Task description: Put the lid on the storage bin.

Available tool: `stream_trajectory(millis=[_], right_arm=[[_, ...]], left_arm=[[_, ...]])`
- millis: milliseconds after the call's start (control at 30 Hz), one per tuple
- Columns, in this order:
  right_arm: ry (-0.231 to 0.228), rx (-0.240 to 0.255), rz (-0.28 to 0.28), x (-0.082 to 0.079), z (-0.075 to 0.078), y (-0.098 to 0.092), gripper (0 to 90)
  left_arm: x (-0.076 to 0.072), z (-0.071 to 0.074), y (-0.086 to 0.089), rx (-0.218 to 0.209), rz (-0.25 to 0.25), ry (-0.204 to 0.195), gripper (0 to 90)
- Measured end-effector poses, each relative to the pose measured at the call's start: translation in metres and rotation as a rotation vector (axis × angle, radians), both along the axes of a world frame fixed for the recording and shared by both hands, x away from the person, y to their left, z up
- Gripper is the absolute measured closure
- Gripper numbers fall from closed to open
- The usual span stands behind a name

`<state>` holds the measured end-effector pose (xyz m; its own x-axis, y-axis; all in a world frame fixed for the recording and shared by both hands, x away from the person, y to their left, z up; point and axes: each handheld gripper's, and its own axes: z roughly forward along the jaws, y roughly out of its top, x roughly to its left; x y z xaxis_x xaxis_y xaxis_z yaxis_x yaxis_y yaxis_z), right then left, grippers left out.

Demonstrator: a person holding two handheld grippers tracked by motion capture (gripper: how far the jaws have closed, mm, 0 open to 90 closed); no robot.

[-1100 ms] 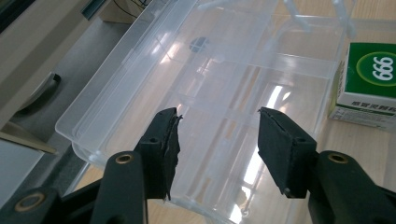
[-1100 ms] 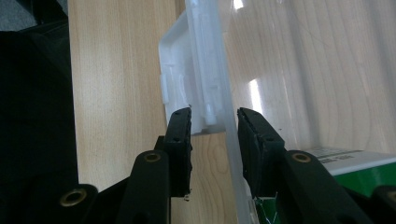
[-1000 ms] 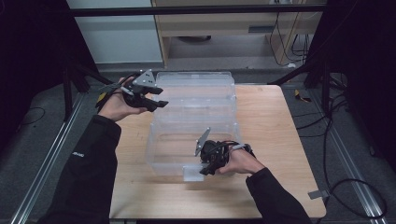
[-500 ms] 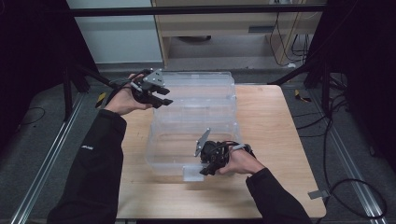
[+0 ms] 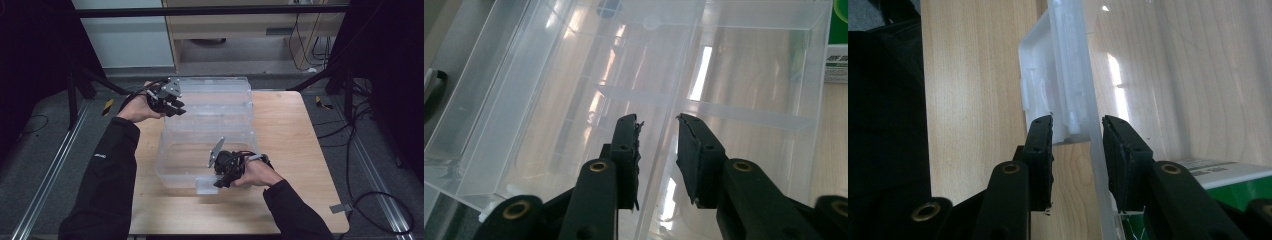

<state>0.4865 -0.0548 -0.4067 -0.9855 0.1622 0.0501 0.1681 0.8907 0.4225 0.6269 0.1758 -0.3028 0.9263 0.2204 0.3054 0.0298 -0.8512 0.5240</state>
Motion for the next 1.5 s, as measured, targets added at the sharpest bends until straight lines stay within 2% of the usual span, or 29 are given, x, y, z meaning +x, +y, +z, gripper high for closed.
stream_trajectory(millis=[267,400,467,500,667,733,900,1200,1500], right_arm=[[0.003,-0.002,0.0,0.001,0.0,0.0,65.7],[0.003,-0.001,0.0,0.001,0.0,0.0,65.6],[0.003,-0.001,-0.001,0.001,0.0,0.0,65.7],[0.003,-0.001,-0.001,0.001,0.0,0.0,65.7],[0.005,0.0,-0.005,0.001,0.0,0.0,65.8],[0.009,-0.004,-0.011,0.001,0.0,0.001,65.9],[0.002,-0.006,-0.019,0.0,0.0,0.001,66.2],[0.015,-0.012,-0.031,0.0,0.0,0.002,66.4],[0.003,0.0,-0.038,-0.002,-0.001,0.001,66.4]], left_arm=[[0.005,-0.006,-0.007,0.027,-0.024,0.027,75.6],[0.004,-0.005,-0.011,0.034,-0.034,0.025,78.1],[0.004,-0.003,-0.011,0.061,-0.036,0.032,79.5],[0.003,-0.004,-0.012,0.052,-0.033,0.032,80.4],[0.0,0.002,-0.019,0.129,-0.069,0.011,83.9],[-0.001,0.003,-0.02,0.15,-0.078,0.015,85.4],[-0.004,0.006,-0.022,0.167,-0.088,0.022,87.3],[-0.022,0.014,-0.024,0.175,-0.108,0.028,88.8],[-0.051,0.016,-0.023,0.178,-0.122,0.012,89.3]])
